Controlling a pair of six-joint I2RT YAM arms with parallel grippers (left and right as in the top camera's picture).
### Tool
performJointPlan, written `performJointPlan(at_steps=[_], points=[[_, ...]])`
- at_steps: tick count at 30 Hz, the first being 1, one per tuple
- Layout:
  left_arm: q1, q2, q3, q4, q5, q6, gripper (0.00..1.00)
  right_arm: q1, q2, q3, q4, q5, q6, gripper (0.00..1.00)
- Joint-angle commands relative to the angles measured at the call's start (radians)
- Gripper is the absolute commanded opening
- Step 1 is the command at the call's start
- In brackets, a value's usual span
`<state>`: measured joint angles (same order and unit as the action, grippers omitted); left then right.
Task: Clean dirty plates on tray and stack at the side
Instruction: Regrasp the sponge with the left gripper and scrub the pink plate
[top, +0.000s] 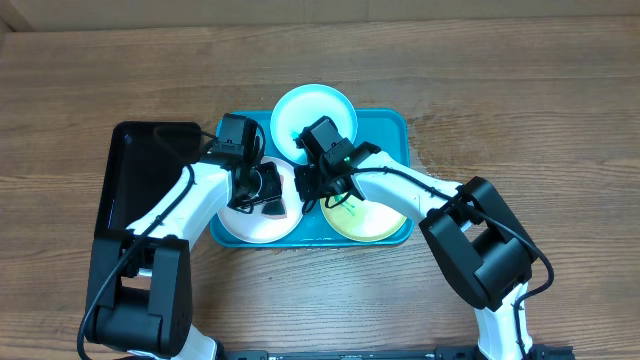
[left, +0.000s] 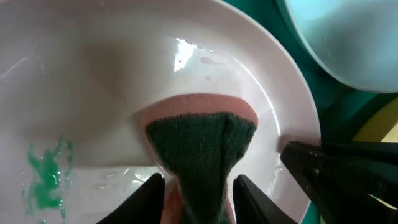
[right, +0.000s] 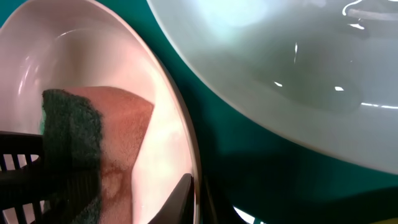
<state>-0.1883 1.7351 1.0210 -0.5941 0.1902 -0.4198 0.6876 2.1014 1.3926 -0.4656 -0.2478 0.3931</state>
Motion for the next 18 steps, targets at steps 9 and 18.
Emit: performJointPlan(at_steps=[9,18], points=[[-0.007,0.051,-0.004,-0.003,-0.021,0.004,0.27,-0.002,0.005,-0.011,0.014,-0.008,0.027,0.08],[-0.006,0.051,-0.003,-0.053,-0.283,0.005,0.04,-0.002,0.005,-0.011,0.02,-0.008,0.031,0.08]])
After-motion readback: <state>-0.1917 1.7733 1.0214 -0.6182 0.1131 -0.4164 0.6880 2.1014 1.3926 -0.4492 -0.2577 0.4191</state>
